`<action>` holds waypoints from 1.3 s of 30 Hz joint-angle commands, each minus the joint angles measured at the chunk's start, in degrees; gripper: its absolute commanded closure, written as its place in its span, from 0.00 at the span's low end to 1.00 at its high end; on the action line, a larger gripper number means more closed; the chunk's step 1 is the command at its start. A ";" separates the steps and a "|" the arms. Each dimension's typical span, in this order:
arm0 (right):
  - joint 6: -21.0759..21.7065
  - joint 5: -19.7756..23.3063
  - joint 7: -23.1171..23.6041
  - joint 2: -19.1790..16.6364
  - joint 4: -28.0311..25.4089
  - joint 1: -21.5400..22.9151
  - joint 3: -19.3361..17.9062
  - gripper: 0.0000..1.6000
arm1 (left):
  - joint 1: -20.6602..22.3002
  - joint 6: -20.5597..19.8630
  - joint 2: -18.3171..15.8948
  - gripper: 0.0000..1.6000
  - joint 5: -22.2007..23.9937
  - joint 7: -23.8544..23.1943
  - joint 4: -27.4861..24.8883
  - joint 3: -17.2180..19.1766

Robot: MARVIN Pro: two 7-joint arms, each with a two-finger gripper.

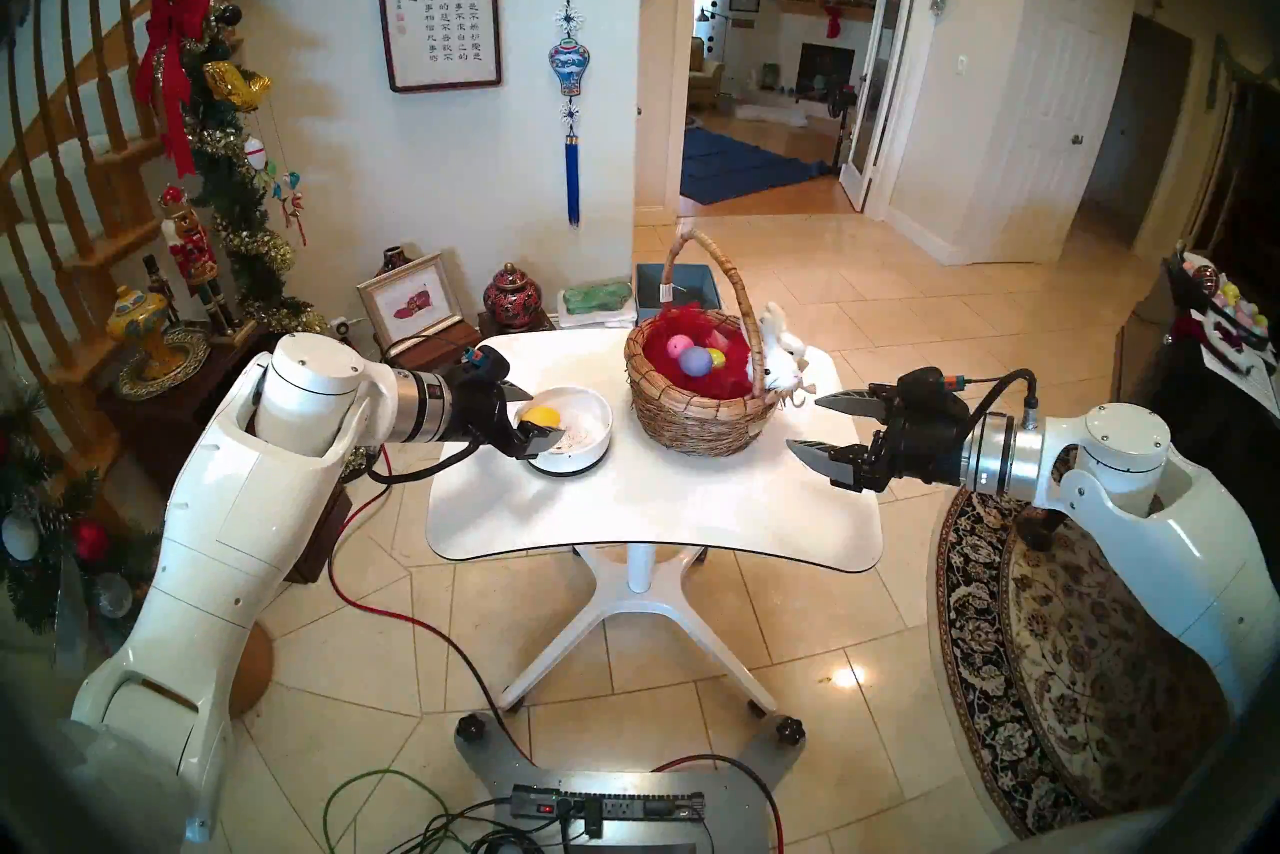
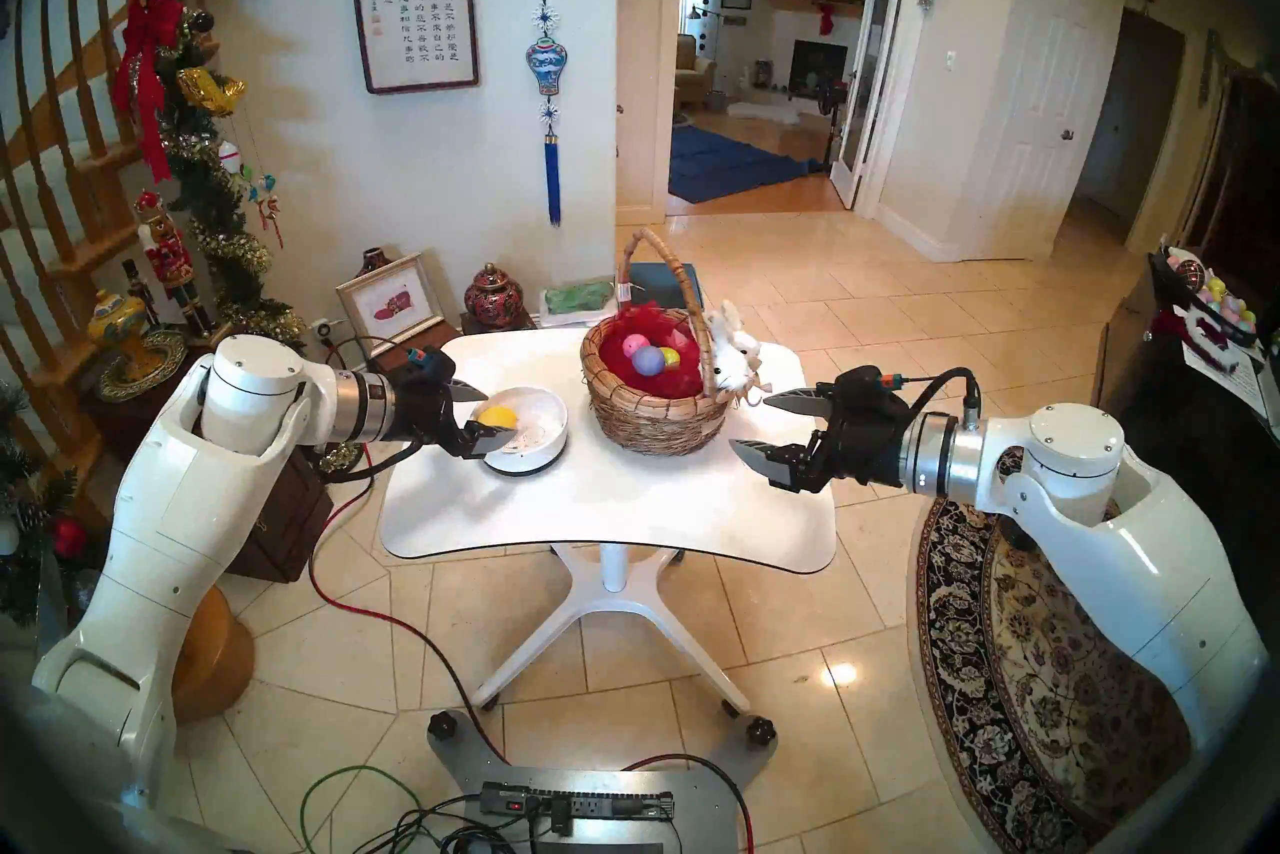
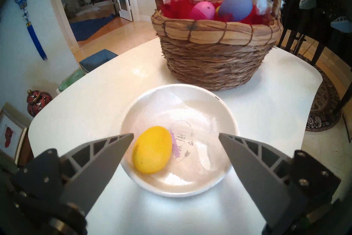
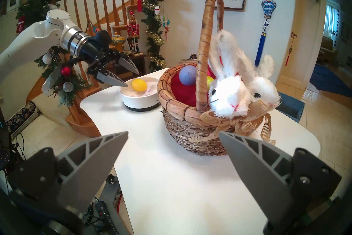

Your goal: Put easter egg into basket

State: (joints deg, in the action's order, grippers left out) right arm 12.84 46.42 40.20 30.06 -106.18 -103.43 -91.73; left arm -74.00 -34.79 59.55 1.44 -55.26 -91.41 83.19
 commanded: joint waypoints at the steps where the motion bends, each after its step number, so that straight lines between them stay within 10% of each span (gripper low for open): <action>1: -0.13 0.09 -0.07 -0.10 -0.07 0.12 -0.50 0.00 | 4.19 -0.06 0.43 0.00 0.26 -1.02 1.26 -0.57; 18: -0.13 0.09 -0.07 -0.10 -0.07 0.12 -0.50 0.00 | 8.30 4.41 1.33 0.06 -2.18 -1.18 8.40 -4.71; 21: -0.13 0.09 -0.07 -0.10 -0.08 0.12 -0.50 0.00 | 8.20 5.17 1.44 0.29 -2.61 -0.96 8.40 -4.78; 39: -0.14 0.09 -0.08 -0.10 -0.09 0.10 -0.53 0.00 | 8.62 10.94 -1.16 0.07 -7.54 -0.31 7.96 -7.46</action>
State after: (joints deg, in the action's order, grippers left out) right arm 12.84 46.42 40.20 30.05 -106.18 -103.43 -91.75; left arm -67.11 -26.20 59.55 -4.69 -55.27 -83.49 76.65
